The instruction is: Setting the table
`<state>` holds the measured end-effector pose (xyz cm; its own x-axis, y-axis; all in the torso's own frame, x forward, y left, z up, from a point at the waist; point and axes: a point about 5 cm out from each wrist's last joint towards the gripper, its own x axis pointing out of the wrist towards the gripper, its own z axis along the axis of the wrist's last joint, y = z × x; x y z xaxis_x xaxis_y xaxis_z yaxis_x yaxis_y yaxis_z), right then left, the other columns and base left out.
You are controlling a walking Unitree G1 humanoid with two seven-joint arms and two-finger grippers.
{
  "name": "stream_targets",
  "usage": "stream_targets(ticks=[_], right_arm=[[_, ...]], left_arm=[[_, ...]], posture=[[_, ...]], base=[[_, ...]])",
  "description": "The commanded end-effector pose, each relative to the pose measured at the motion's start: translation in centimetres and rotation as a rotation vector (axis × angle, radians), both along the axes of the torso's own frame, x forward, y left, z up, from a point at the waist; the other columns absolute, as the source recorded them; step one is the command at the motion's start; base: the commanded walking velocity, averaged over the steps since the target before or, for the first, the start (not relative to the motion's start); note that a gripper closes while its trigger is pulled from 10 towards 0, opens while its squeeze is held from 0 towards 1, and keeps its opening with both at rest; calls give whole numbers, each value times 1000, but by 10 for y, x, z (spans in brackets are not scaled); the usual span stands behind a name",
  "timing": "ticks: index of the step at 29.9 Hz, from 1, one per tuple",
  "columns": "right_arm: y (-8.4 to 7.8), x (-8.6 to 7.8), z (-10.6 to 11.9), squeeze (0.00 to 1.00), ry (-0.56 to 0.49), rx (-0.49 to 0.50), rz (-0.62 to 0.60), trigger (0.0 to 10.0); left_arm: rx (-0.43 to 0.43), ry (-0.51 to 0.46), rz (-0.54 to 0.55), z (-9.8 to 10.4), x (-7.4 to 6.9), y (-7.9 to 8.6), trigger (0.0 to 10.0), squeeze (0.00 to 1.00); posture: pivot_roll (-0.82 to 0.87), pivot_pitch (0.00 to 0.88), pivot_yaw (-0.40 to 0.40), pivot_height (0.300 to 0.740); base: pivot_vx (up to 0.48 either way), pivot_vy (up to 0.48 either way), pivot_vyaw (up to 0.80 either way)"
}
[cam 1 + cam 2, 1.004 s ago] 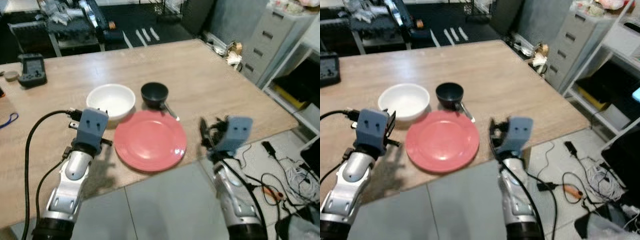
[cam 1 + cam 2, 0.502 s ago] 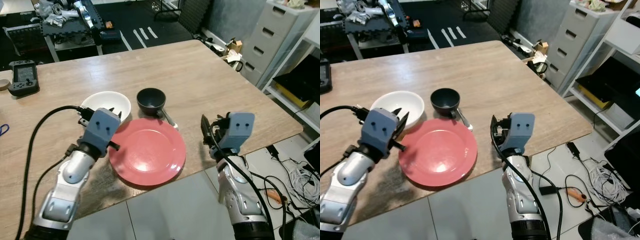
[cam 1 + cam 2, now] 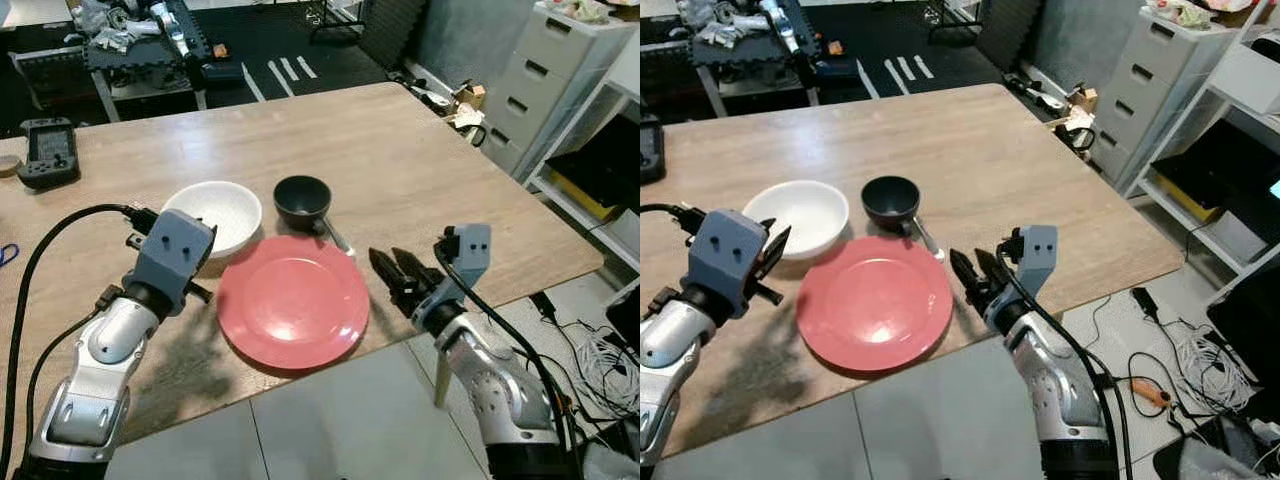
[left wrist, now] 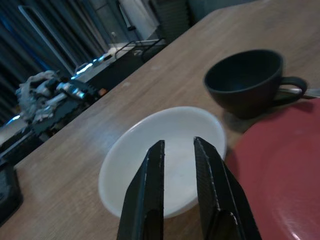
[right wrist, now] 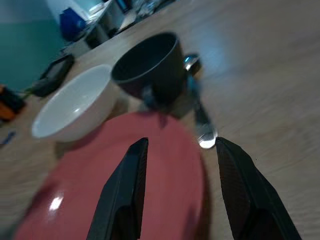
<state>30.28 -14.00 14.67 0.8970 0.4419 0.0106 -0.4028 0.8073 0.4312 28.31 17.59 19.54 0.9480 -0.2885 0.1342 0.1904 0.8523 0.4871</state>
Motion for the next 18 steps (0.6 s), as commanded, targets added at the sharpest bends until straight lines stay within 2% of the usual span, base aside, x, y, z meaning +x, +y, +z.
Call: stream_targets(ticks=[1,4,5,7,11,14,18], right_arm=[[-4,-4,-1,0,18,36,21,10000],[-9,-4,-3,0,34,17,34,10000],[-10,-4,-3,0,29,0,34,10000],[-12,-1,-1,0,27,2,12,10000],[-11,2,2,0,28,13,9,10000],[-6,2,7,0,18,24,31,10000],[-4,5,13,0,17,79,30,10000]], left_arm=[[17,20,-32,-4,-4,-9,10000,0],[12,54,-75,-10,-10,-18,10000,0],[-19,78,-94,-13,-12,-21,10000,0],[-156,145,-106,-25,-15,-23,10000,0],[-259,219,-102,-47,-7,-23,10000,0],[-287,267,-100,-59,3,-20,10000,0],[-224,283,-90,-66,19,-10,10000,0]], posture=[[87,90,23,740],[81,80,23,740],[74,82,28,740],[70,87,26,740],[55,87,13,740],[40,93,7,740],[29,112,-7,740]], base=[[0,0,0],[0,0,0],[0,0,0],[0,0,0],[0,0,0],[0,0,0],[0,0,0]])
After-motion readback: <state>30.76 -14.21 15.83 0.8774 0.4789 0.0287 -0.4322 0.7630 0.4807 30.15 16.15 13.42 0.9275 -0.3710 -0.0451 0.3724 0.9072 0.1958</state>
